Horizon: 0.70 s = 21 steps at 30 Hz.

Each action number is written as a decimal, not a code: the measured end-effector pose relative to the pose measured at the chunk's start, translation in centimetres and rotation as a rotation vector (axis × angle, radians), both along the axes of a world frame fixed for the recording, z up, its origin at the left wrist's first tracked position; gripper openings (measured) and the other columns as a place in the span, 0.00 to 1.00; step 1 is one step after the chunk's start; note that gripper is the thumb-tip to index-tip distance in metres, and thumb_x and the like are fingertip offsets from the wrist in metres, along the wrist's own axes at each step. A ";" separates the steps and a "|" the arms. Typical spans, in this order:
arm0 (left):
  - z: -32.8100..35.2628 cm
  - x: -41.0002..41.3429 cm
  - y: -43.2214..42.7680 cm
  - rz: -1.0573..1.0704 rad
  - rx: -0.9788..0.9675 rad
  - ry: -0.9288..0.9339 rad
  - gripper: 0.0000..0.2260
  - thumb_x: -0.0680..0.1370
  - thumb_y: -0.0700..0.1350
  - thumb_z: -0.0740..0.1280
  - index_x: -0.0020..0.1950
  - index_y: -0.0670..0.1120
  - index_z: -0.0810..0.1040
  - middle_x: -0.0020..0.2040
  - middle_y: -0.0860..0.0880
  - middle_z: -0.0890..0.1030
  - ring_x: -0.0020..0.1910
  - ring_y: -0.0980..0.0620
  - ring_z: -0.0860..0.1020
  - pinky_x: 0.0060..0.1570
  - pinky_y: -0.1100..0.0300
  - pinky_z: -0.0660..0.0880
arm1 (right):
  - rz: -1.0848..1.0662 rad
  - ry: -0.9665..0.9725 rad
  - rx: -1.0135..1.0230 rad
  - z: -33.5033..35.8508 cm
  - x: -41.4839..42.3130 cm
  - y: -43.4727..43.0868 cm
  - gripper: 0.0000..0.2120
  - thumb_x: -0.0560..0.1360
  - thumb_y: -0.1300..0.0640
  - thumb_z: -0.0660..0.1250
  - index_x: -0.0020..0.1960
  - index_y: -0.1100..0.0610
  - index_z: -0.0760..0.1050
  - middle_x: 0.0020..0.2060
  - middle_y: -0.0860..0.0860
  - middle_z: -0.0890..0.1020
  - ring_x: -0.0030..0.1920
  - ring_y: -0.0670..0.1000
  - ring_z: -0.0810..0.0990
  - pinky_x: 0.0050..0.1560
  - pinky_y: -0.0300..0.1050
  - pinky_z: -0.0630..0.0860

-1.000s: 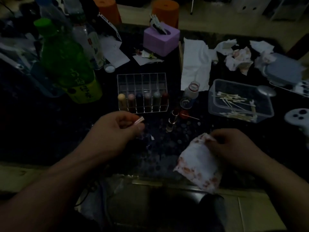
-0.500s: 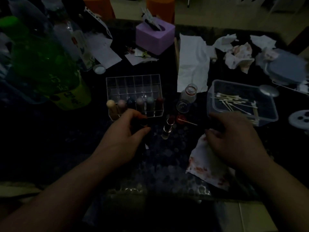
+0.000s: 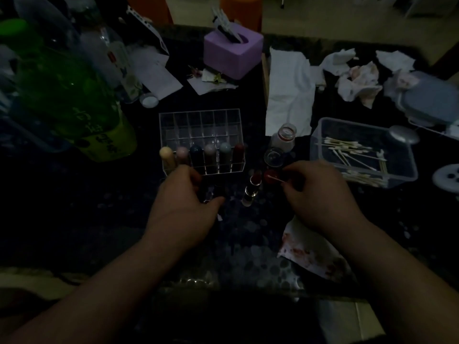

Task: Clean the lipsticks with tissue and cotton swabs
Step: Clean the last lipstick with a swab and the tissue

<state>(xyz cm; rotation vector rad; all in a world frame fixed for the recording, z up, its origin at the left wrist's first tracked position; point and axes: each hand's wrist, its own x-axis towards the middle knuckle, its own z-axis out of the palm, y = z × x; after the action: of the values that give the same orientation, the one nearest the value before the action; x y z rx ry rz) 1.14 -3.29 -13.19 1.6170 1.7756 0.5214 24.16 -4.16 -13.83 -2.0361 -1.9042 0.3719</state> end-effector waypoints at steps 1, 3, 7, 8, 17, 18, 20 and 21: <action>0.4 0.1 -0.7 -0.002 0.020 0.040 0.16 0.72 0.52 0.76 0.48 0.53 0.69 0.44 0.58 0.74 0.44 0.59 0.74 0.37 0.65 0.68 | -0.003 0.014 -0.006 -0.1 0.1 0.1 0.11 0.73 0.57 0.71 0.55 0.53 0.82 0.45 0.50 0.84 0.50 0.54 0.79 0.49 0.45 0.75; 0.9 0.7 -2.8 -0.078 0.030 0.037 0.14 0.73 0.53 0.74 0.44 0.54 0.69 0.40 0.55 0.75 0.39 0.58 0.74 0.35 0.61 0.71 | -0.002 0.053 -0.019 -0.1 0.1 0.3 0.10 0.73 0.58 0.71 0.54 0.53 0.83 0.46 0.49 0.84 0.50 0.52 0.79 0.49 0.41 0.73; -0.3 2.4 -5.1 -0.199 0.028 -0.111 0.18 0.74 0.55 0.73 0.60 0.57 0.70 0.50 0.60 0.74 0.44 0.60 0.76 0.42 0.69 0.74 | 0.010 0.096 0.008 0.0 -0.2 0.7 0.06 0.73 0.58 0.72 0.49 0.54 0.84 0.44 0.50 0.84 0.48 0.52 0.80 0.49 0.42 0.74; -0.7 2.7 -5.1 -0.211 0.035 -0.148 0.22 0.75 0.54 0.73 0.65 0.58 0.68 0.53 0.62 0.72 0.47 0.61 0.76 0.44 0.72 0.73 | 0.005 0.098 0.012 0.1 -0.4 0.7 0.06 0.73 0.58 0.72 0.49 0.54 0.84 0.44 0.50 0.84 0.48 0.51 0.80 0.48 0.41 0.72; -1.7 4.3 -3.9 -0.247 0.086 -0.209 0.31 0.78 0.52 0.70 0.77 0.56 0.60 0.64 0.58 0.69 0.55 0.55 0.77 0.51 0.69 0.73 | -0.059 0.227 -0.009 0.3 -0.6 1.0 0.05 0.74 0.56 0.73 0.49 0.52 0.85 0.45 0.47 0.85 0.44 0.44 0.81 0.47 0.34 0.74; -1.8 4.5 -3.8 -0.240 0.099 -0.206 0.29 0.78 0.51 0.70 0.76 0.55 0.62 0.63 0.58 0.71 0.54 0.56 0.77 0.51 0.71 0.72 | -0.068 0.250 -0.010 0.2 -0.6 1.1 0.05 0.74 0.56 0.73 0.49 0.52 0.85 0.44 0.46 0.85 0.43 0.41 0.81 0.45 0.29 0.73; -2.0 4.7 -3.5 -0.226 0.130 -0.207 0.23 0.79 0.48 0.69 0.73 0.54 0.68 0.59 0.59 0.73 0.50 0.60 0.77 0.49 0.76 0.69 | -0.081 0.299 -0.015 0.0 -0.6 1.1 0.04 0.73 0.55 0.74 0.48 0.51 0.85 0.40 0.42 0.83 0.40 0.35 0.79 0.41 0.21 0.70; -2.1 4.8 -3.4 -0.222 0.147 -0.208 0.19 0.80 0.46 0.69 0.70 0.53 0.71 0.57 0.60 0.73 0.48 0.63 0.76 0.48 0.78 0.68 | -0.081 0.313 -0.013 -0.1 -0.6 1.1 0.04 0.73 0.55 0.75 0.48 0.51 0.85 0.40 0.41 0.83 0.39 0.33 0.78 0.41 0.20 0.70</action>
<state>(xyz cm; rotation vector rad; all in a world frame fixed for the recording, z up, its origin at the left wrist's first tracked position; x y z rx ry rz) 5.89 -6.64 -15.28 1.7640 1.4137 0.7002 23.56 -3.08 -13.93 -1.9236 -1.6313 0.6419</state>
